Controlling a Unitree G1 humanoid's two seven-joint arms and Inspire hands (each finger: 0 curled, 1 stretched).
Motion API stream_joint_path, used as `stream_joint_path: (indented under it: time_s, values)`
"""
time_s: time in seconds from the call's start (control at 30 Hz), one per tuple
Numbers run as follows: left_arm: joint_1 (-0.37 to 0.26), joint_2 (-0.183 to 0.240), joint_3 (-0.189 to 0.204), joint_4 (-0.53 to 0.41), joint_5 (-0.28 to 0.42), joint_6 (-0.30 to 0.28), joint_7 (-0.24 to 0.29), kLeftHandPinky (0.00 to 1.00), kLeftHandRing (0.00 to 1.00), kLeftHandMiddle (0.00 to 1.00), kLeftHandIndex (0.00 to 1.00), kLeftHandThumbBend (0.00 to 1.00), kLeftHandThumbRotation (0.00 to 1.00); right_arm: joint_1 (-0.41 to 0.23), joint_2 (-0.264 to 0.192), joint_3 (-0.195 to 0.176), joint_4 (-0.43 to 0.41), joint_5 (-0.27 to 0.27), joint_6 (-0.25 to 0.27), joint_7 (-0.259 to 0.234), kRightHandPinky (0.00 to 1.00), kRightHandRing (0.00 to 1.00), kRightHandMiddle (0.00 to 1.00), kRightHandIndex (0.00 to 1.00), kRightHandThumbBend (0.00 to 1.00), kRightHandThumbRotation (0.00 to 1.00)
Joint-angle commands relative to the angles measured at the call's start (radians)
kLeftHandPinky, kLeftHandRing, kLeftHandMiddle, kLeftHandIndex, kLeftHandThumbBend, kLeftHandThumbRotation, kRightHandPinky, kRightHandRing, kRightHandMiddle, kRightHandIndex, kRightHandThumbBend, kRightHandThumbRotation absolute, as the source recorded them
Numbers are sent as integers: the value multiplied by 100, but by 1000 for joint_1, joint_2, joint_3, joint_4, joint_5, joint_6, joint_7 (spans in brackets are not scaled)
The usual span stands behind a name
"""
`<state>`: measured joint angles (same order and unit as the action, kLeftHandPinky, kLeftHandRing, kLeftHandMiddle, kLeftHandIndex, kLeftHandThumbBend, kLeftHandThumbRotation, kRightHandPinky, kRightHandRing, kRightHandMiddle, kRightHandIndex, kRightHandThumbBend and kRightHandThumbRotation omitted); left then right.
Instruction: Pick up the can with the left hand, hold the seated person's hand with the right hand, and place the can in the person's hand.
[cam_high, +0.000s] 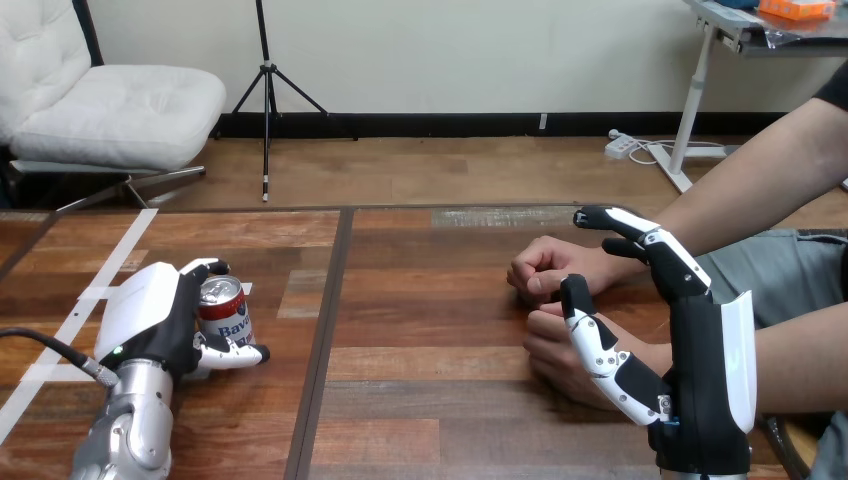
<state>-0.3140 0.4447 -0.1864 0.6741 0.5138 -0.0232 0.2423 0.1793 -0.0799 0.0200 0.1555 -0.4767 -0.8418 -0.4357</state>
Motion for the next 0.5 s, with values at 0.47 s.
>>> stream_joint_path:
  time_s: [0.47]
  values:
    - [-83,-47,69,76,-87,-170,155,47,48,51,52,76,0,-52,-2,-12,-58,7,5,5,69,78,75,68,32,25]
